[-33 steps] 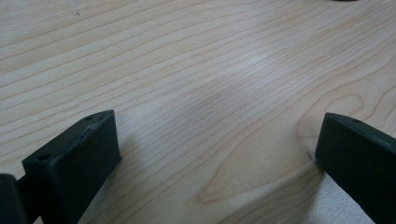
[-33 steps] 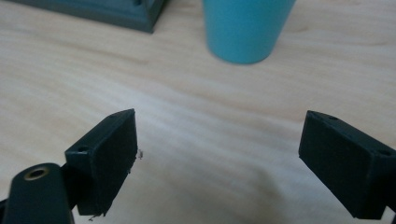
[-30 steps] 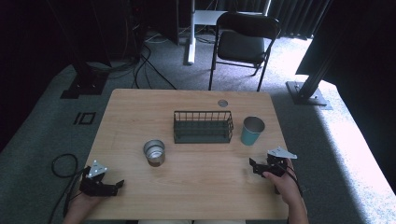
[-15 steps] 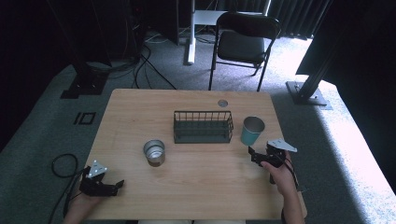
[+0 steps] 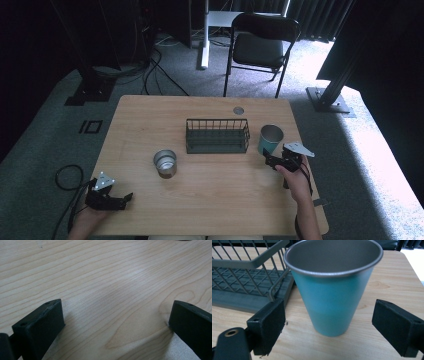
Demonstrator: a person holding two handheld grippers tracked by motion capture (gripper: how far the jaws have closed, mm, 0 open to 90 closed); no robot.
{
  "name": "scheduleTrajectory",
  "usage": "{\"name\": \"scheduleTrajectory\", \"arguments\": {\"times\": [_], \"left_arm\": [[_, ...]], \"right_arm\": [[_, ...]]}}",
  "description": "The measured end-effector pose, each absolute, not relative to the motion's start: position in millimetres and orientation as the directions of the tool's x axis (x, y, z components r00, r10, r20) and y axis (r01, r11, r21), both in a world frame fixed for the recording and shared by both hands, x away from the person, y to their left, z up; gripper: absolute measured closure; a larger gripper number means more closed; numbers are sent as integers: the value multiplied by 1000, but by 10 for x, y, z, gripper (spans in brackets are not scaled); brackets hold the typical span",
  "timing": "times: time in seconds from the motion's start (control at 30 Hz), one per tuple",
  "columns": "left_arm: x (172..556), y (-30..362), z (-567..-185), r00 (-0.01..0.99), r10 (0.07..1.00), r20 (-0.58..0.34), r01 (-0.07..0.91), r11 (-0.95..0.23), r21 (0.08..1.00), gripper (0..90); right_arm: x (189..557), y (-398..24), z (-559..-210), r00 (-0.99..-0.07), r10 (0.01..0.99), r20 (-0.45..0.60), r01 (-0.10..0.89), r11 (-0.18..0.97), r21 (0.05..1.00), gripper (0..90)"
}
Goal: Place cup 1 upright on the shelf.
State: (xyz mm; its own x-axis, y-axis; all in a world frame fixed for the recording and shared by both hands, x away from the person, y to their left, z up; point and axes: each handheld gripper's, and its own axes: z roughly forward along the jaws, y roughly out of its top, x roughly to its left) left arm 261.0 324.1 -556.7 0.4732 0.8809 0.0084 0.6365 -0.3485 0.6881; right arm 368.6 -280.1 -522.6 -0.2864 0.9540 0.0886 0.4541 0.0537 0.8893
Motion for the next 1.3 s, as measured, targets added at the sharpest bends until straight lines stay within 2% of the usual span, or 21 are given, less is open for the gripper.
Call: {"name": "scheduleTrajectory", "arguments": {"times": [0.77, 1.3], "left_arm": [[2610, 3241, -5567, 473, 881, 9, 637, -348, 688, 5], [2610, 3241, -5567, 473, 881, 9, 637, -348, 688, 4]], "right_arm": [[3924, -2713, -5227, -230, 966, 122, 411, -17, 912, 112], [4017, -2633, -5216, -206, 972, 109, 364, -28, 931, 112]]}}
